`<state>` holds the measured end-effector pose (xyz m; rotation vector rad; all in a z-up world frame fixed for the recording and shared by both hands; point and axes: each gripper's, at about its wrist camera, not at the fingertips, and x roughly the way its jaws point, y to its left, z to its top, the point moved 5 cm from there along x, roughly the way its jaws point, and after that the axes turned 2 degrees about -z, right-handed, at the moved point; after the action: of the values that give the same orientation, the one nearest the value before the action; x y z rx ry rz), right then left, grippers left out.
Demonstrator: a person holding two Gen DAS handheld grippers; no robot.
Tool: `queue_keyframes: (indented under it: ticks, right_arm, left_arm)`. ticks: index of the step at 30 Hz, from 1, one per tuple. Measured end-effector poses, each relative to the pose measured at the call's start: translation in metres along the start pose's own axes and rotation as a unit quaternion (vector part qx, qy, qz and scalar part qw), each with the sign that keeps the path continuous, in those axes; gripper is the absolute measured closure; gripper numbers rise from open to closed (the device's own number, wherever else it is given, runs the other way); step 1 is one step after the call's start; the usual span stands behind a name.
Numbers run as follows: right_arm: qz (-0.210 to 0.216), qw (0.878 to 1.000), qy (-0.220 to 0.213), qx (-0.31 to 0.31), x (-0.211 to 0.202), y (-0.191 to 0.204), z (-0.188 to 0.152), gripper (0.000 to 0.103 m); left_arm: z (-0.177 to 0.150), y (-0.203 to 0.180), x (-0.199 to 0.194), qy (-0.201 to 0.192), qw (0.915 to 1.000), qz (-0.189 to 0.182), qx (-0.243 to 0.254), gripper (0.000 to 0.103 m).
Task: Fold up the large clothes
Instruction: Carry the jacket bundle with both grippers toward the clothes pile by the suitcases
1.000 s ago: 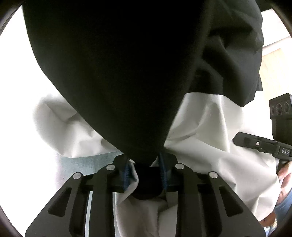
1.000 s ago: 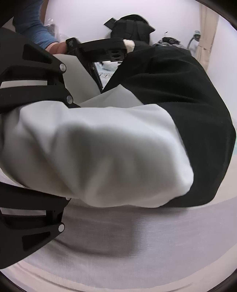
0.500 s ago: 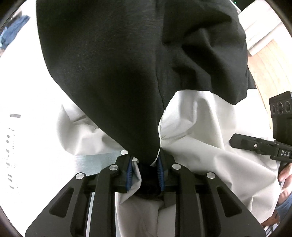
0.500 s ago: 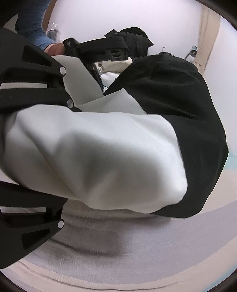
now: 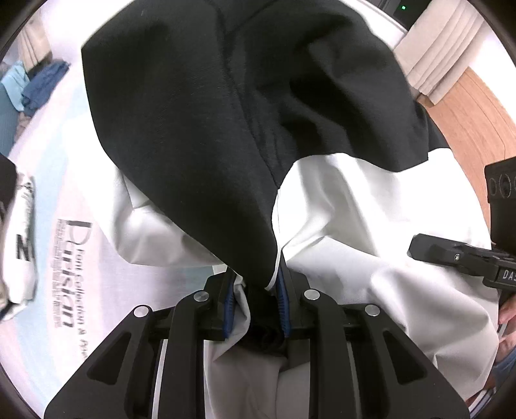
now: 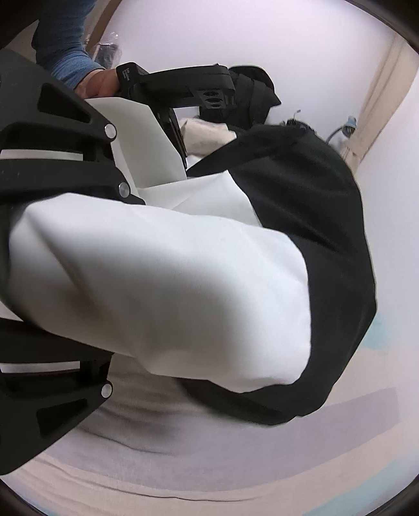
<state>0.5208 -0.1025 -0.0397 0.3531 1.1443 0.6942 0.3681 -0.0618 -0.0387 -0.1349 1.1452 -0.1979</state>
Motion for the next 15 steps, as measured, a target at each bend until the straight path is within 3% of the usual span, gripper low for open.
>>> queue_keyframes:
  ticks: [2, 15]
  right_arm:
    - [0.007, 1.000, -0.003, -0.006, -0.005, 0.010, 0.002, 0.070]
    - [0.063, 0.994, -0.016, -0.093, -0.047, 0.082, 0.026, 0.074]
  left_arm:
    - [-0.011, -0.001, -0.003, -0.008, 0.9999, 0.009, -0.003, 0.083]
    - [0.024, 0.001, -0.131, -0.063, 0.9947, 0.074, -0.033, 0.083]
